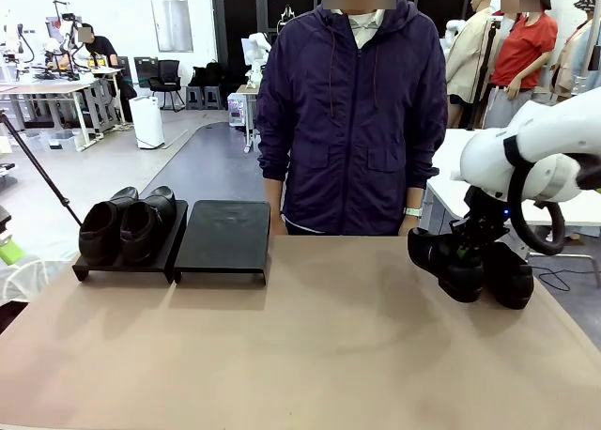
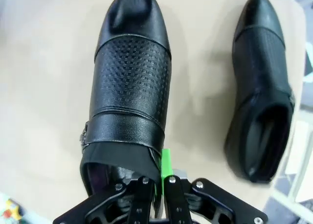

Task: Organize the shoes by placing them on the stand.
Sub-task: Pick up one Shoe and place it in the middle of the table.

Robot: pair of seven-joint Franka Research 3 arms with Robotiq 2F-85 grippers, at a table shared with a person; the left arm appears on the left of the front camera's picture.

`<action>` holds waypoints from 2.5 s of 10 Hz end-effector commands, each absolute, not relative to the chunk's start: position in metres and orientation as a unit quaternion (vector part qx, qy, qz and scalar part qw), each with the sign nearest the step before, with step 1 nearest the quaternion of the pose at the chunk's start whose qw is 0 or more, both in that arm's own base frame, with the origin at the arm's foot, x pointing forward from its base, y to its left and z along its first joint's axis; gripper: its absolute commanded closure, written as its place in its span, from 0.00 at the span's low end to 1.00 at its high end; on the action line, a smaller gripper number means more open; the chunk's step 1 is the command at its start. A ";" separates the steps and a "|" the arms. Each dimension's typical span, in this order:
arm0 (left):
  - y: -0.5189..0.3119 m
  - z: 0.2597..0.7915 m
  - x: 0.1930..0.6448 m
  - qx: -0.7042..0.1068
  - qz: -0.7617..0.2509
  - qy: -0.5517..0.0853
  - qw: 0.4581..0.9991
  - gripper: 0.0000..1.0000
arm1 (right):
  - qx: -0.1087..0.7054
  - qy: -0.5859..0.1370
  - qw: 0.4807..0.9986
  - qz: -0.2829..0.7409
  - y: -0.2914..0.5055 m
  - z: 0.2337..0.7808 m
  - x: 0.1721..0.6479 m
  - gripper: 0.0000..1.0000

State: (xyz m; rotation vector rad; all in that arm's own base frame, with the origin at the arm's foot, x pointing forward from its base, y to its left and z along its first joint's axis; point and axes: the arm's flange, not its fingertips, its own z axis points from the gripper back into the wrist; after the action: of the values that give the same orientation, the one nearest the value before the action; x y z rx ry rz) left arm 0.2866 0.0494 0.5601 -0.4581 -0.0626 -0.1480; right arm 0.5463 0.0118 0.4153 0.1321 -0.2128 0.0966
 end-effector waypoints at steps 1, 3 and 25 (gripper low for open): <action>0.052 0.562 0.285 -0.227 -0.071 -0.026 0.971 0.00 | 0.095 -0.110 0.989 0.029 0.066 0.449 0.461 1.00; 0.052 0.562 0.285 -0.227 -0.071 -0.026 0.971 0.00 | 0.143 -0.158 0.977 0.001 0.111 0.447 0.410 1.00; 0.052 0.562 0.285 -0.227 -0.071 -0.026 0.971 0.00 | 0.161 -0.093 0.982 0.001 0.277 0.354 0.339 0.00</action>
State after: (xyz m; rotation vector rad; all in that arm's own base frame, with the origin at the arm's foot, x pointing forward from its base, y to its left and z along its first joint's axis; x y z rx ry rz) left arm 0.2864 0.0495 0.5603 -0.4584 -0.0623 -0.1480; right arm 0.3421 0.2806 0.3424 0.3035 -0.1837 -0.0346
